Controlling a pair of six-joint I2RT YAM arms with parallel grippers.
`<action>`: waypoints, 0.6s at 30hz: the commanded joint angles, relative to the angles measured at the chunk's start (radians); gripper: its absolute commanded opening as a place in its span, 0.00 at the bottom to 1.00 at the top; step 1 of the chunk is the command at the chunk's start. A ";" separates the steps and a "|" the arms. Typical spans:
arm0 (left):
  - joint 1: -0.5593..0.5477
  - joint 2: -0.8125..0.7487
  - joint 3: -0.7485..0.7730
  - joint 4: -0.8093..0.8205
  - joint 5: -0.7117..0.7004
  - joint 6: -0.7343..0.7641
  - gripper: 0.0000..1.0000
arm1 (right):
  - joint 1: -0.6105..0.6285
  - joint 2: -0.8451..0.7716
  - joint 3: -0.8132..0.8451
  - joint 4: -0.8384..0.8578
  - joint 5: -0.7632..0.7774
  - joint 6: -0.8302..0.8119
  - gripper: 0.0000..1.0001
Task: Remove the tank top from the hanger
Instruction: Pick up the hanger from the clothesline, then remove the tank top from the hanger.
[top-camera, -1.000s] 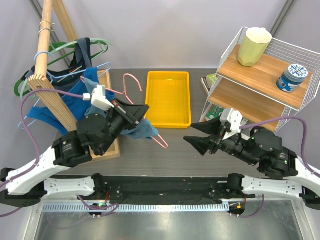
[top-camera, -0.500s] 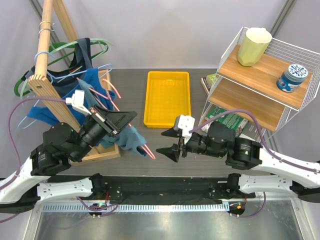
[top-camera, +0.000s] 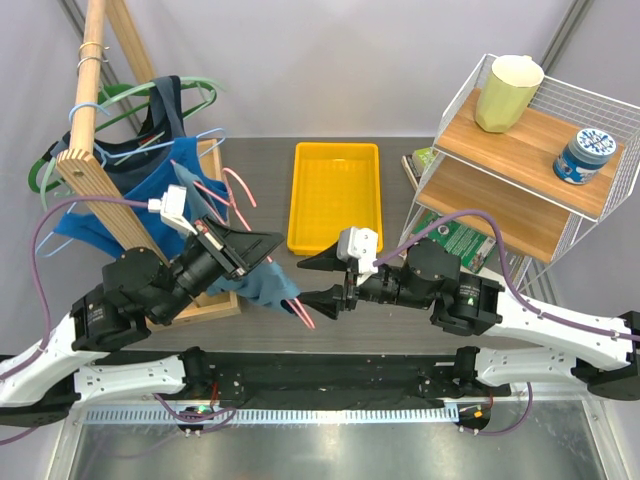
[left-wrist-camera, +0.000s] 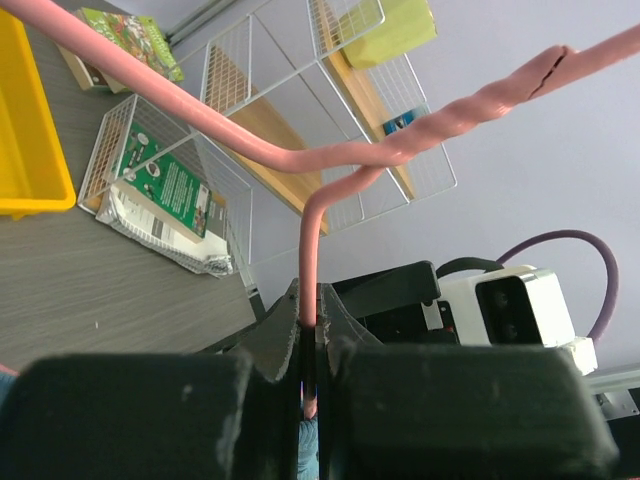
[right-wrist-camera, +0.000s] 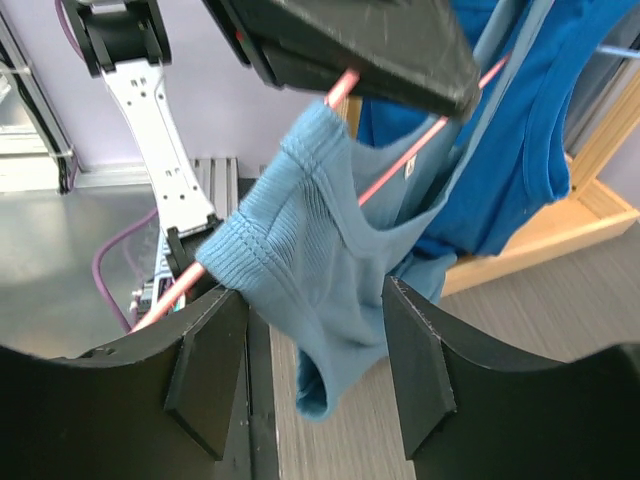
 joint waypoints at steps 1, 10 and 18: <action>0.003 -0.010 -0.001 0.073 0.016 -0.004 0.00 | 0.000 -0.009 0.016 0.103 -0.016 -0.016 0.59; 0.003 0.011 0.007 0.078 0.041 -0.010 0.00 | 0.001 0.004 -0.018 0.171 -0.030 -0.003 0.47; 0.003 0.022 0.016 0.056 -0.036 0.042 0.00 | 0.000 -0.035 -0.044 0.146 -0.015 0.012 0.01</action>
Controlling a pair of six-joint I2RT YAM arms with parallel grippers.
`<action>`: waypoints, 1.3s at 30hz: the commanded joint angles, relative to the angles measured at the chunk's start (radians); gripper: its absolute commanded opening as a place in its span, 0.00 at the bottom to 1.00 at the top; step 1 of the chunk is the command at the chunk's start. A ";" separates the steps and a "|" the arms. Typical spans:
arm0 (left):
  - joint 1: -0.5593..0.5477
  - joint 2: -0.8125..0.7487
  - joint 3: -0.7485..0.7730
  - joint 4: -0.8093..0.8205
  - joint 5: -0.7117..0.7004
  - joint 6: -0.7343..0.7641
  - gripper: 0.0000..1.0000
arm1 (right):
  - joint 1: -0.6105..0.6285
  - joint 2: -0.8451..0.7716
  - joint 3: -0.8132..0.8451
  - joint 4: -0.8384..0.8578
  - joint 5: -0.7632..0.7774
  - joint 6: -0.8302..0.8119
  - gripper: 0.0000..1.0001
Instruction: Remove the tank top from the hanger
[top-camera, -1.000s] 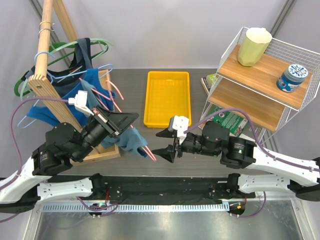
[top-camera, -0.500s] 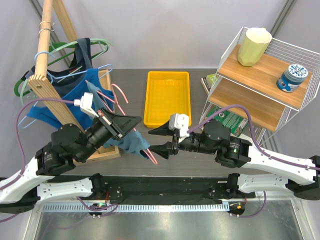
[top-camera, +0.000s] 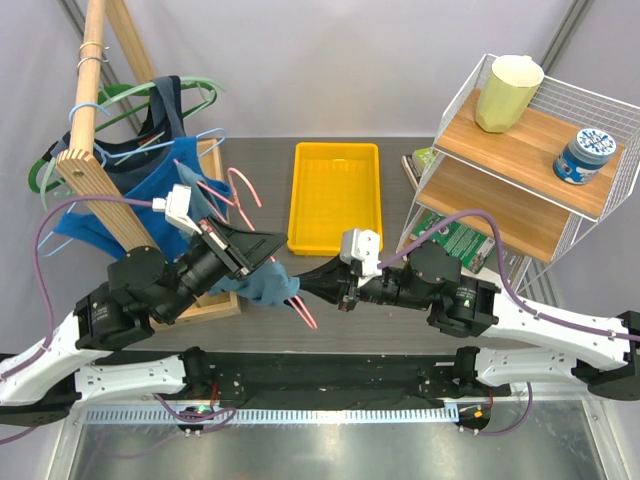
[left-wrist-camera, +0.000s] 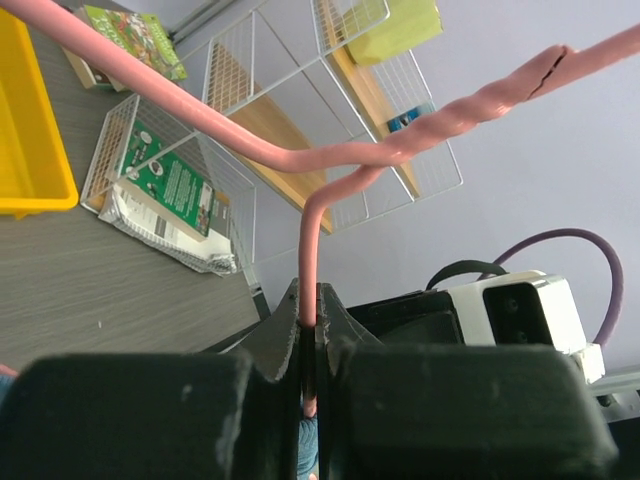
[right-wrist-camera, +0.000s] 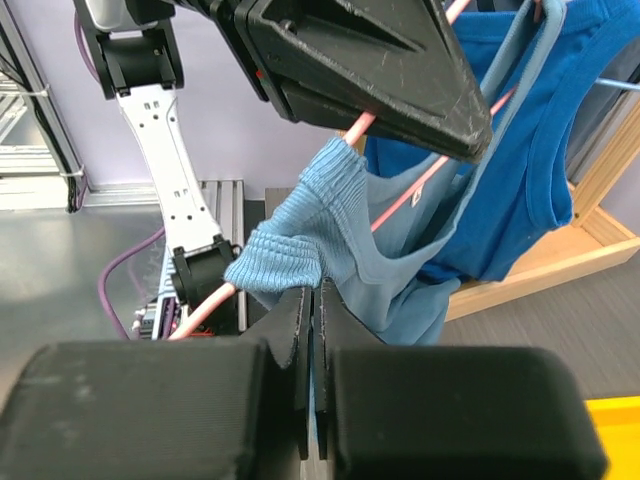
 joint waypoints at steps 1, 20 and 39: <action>0.003 0.017 0.022 0.045 -0.074 0.073 0.00 | 0.000 -0.058 -0.016 0.027 -0.002 0.011 0.01; 0.003 0.180 0.111 0.242 -0.254 0.299 0.00 | 0.001 -0.375 -0.134 -0.319 -0.450 0.238 0.01; 0.003 0.200 0.143 0.312 0.203 0.057 0.00 | 0.001 -0.313 -0.431 0.032 0.066 0.456 0.01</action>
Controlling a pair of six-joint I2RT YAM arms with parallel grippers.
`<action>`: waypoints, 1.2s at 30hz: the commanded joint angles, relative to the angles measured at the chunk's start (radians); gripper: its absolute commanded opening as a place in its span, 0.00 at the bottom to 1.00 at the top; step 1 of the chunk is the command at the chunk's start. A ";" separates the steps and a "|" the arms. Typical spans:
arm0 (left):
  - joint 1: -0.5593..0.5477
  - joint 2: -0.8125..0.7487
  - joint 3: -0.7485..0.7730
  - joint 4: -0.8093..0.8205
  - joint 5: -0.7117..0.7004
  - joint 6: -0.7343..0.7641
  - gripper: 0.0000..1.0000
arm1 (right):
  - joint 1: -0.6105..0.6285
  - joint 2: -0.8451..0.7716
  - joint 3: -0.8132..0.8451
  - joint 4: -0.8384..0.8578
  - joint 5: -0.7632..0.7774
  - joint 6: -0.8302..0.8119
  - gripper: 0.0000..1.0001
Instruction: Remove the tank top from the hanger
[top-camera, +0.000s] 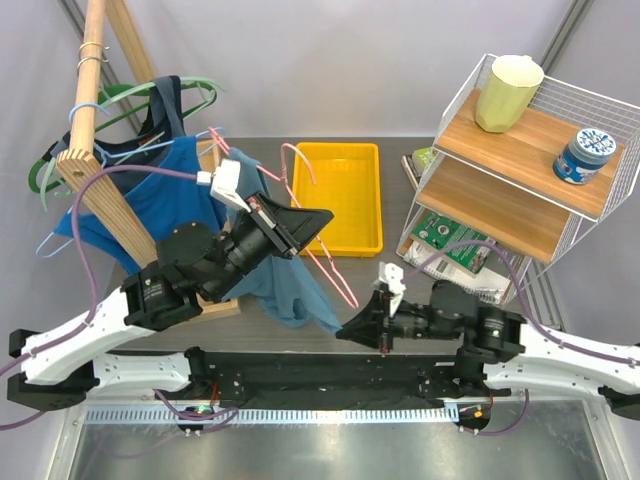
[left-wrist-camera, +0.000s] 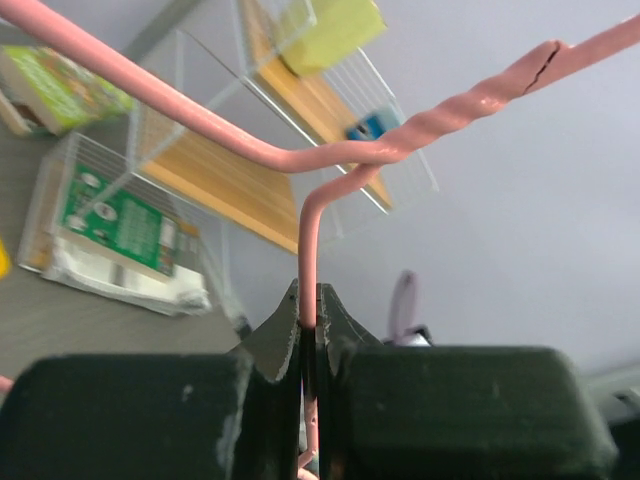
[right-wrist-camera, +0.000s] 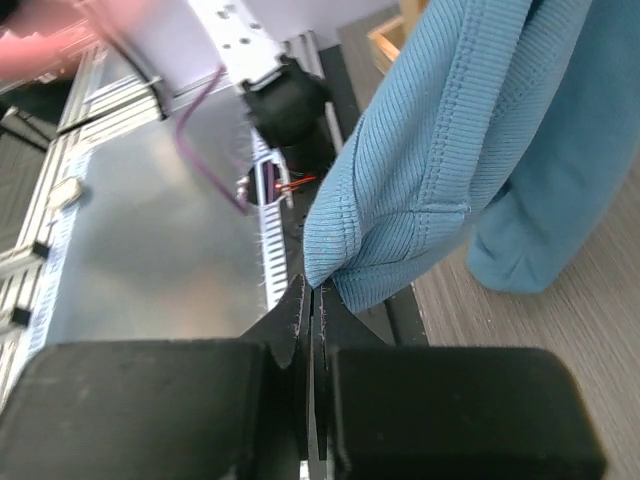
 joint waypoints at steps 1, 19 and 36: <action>0.003 -0.028 0.044 0.078 0.216 -0.091 0.00 | 0.002 0.098 -0.021 0.249 0.137 0.082 0.01; 0.003 -0.202 -0.046 0.025 0.612 -0.151 0.00 | 0.002 0.280 0.122 0.296 0.222 -0.025 0.83; 0.003 -0.283 -0.141 0.052 0.681 -0.200 0.00 | 0.000 0.503 0.450 0.367 0.327 -0.237 1.00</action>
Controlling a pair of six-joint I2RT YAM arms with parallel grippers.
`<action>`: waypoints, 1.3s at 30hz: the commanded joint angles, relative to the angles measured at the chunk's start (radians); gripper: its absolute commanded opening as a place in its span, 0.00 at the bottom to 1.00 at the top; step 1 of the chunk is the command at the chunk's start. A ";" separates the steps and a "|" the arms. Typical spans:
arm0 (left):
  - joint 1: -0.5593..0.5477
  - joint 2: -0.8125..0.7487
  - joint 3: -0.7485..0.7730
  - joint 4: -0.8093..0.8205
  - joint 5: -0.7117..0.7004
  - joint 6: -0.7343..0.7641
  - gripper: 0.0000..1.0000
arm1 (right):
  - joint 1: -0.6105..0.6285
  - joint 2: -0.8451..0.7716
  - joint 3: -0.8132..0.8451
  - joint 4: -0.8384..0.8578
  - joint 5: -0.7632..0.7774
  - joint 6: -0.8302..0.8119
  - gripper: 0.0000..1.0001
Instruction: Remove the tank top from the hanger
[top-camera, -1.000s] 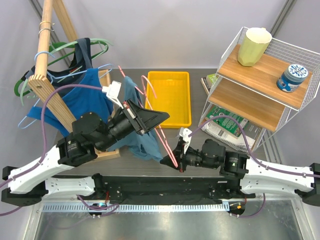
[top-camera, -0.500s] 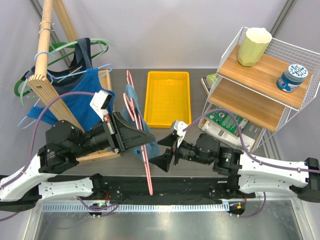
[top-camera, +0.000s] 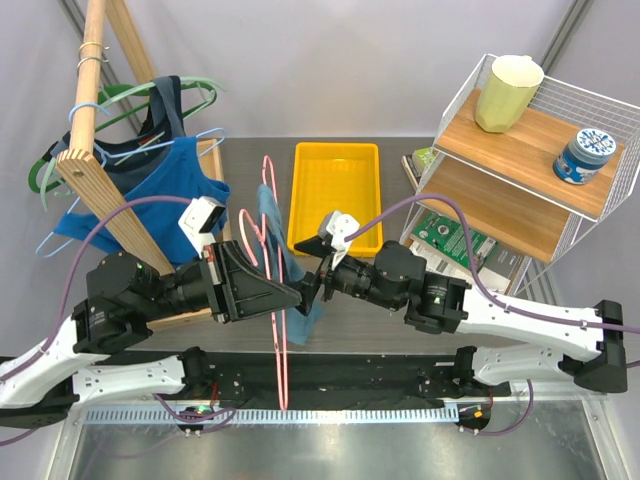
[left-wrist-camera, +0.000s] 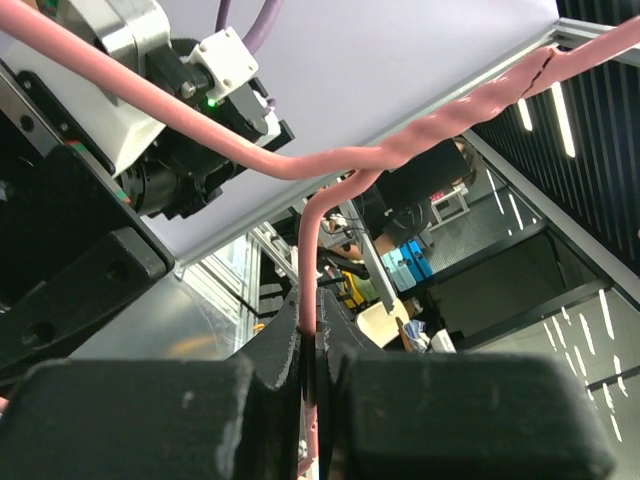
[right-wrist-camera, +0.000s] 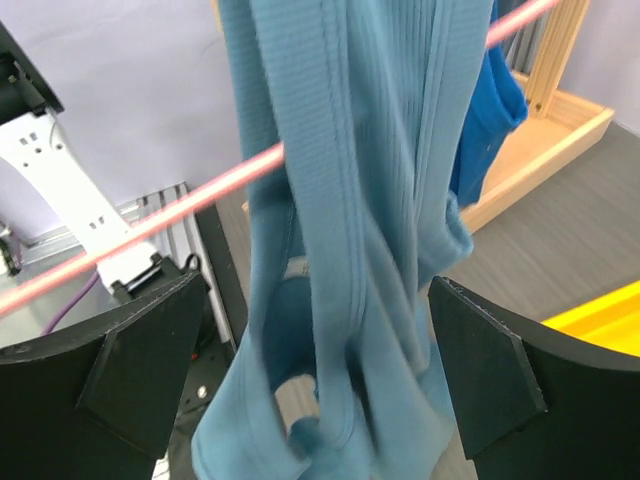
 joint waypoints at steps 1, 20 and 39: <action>0.003 -0.022 -0.012 0.079 0.045 -0.008 0.00 | 0.000 0.058 0.068 0.165 0.040 -0.061 1.00; 0.003 -0.157 -0.138 0.125 0.099 -0.115 0.00 | -0.138 0.192 0.044 0.466 0.267 -0.018 0.11; 0.003 -0.340 -0.069 -0.318 -0.197 0.032 0.00 | -0.283 0.504 0.790 0.134 0.289 -0.300 0.01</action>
